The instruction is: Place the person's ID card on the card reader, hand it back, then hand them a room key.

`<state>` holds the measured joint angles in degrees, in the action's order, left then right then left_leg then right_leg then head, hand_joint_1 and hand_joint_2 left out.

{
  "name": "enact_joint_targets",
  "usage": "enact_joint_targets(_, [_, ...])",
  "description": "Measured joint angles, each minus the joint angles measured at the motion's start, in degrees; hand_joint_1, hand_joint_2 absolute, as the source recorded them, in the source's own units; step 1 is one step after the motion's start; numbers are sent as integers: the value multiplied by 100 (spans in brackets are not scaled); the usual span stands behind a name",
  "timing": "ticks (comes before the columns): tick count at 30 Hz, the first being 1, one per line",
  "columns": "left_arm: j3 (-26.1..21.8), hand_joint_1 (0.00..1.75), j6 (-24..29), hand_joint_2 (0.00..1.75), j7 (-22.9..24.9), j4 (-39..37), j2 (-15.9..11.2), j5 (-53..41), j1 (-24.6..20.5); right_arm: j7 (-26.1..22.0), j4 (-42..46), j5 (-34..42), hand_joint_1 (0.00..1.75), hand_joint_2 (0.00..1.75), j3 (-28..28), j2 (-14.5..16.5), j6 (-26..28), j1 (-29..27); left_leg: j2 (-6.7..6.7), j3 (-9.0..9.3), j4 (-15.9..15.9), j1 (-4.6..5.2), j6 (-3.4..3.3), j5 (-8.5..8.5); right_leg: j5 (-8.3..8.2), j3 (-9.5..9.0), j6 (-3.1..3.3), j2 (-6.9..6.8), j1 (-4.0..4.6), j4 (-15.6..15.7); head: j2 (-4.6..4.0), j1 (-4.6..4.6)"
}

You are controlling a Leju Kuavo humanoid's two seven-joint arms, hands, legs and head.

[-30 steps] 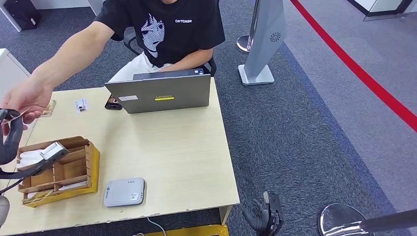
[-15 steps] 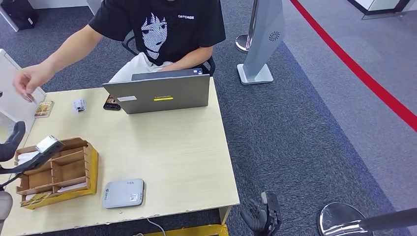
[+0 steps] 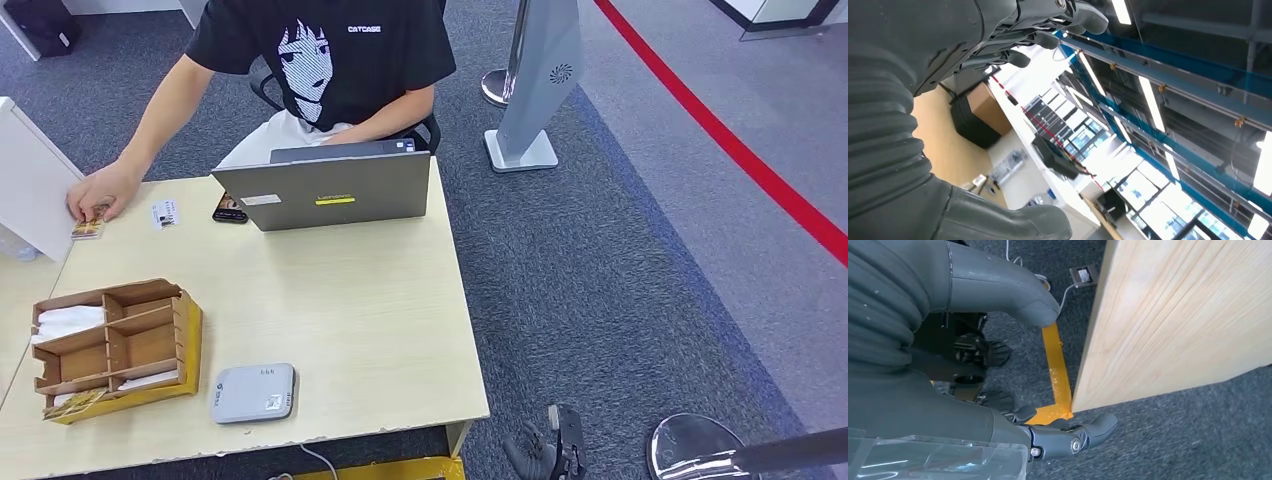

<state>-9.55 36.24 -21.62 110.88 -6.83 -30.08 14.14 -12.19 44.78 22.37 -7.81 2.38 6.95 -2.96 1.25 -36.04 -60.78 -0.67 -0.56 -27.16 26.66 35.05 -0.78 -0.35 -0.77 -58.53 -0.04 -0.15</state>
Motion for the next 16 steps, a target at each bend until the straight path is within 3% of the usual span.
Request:
enact_joint_targets(3, [-659,0,-717,175,-220,399,661,328,379,-16,100,1,0,175,86,-7,-34,-98,-7,4,0,2,-9,-8,9,-9,-6,-9,-2,2,0,5])
enact_joint_targets(7, [-1933,0,-2662,175,-305,471,1624,1499,471,4,277,-31,0,175,289,-7,-129,-234,-12,9,0,2,-12,-9,13,-16,-11,-11,-1,3,0,3])
enact_joint_targets(12, [-3135,0,-4024,175,501,-385,2263,2472,325,29,322,-207,0,175,440,1,-213,-224,-11,23,1,3,-12,-10,14,-28,-10,-11,-4,1,0,-3])
enact_joint_targets(13, [-3346,37,-4206,175,525,-665,2345,2350,278,31,319,-234,21,175,455,3,-224,-203,-11,25,1,2,-12,-10,14,-29,-9,-11,-2,0,0,-3])
enact_joint_targets(16, [-3819,166,-4477,175,461,-1285,2491,1481,157,34,307,-286,144,175,486,4,-237,-151,-13,28,1,2,-12,-9,16,-34,-7,-12,-2,-1,0,-5])
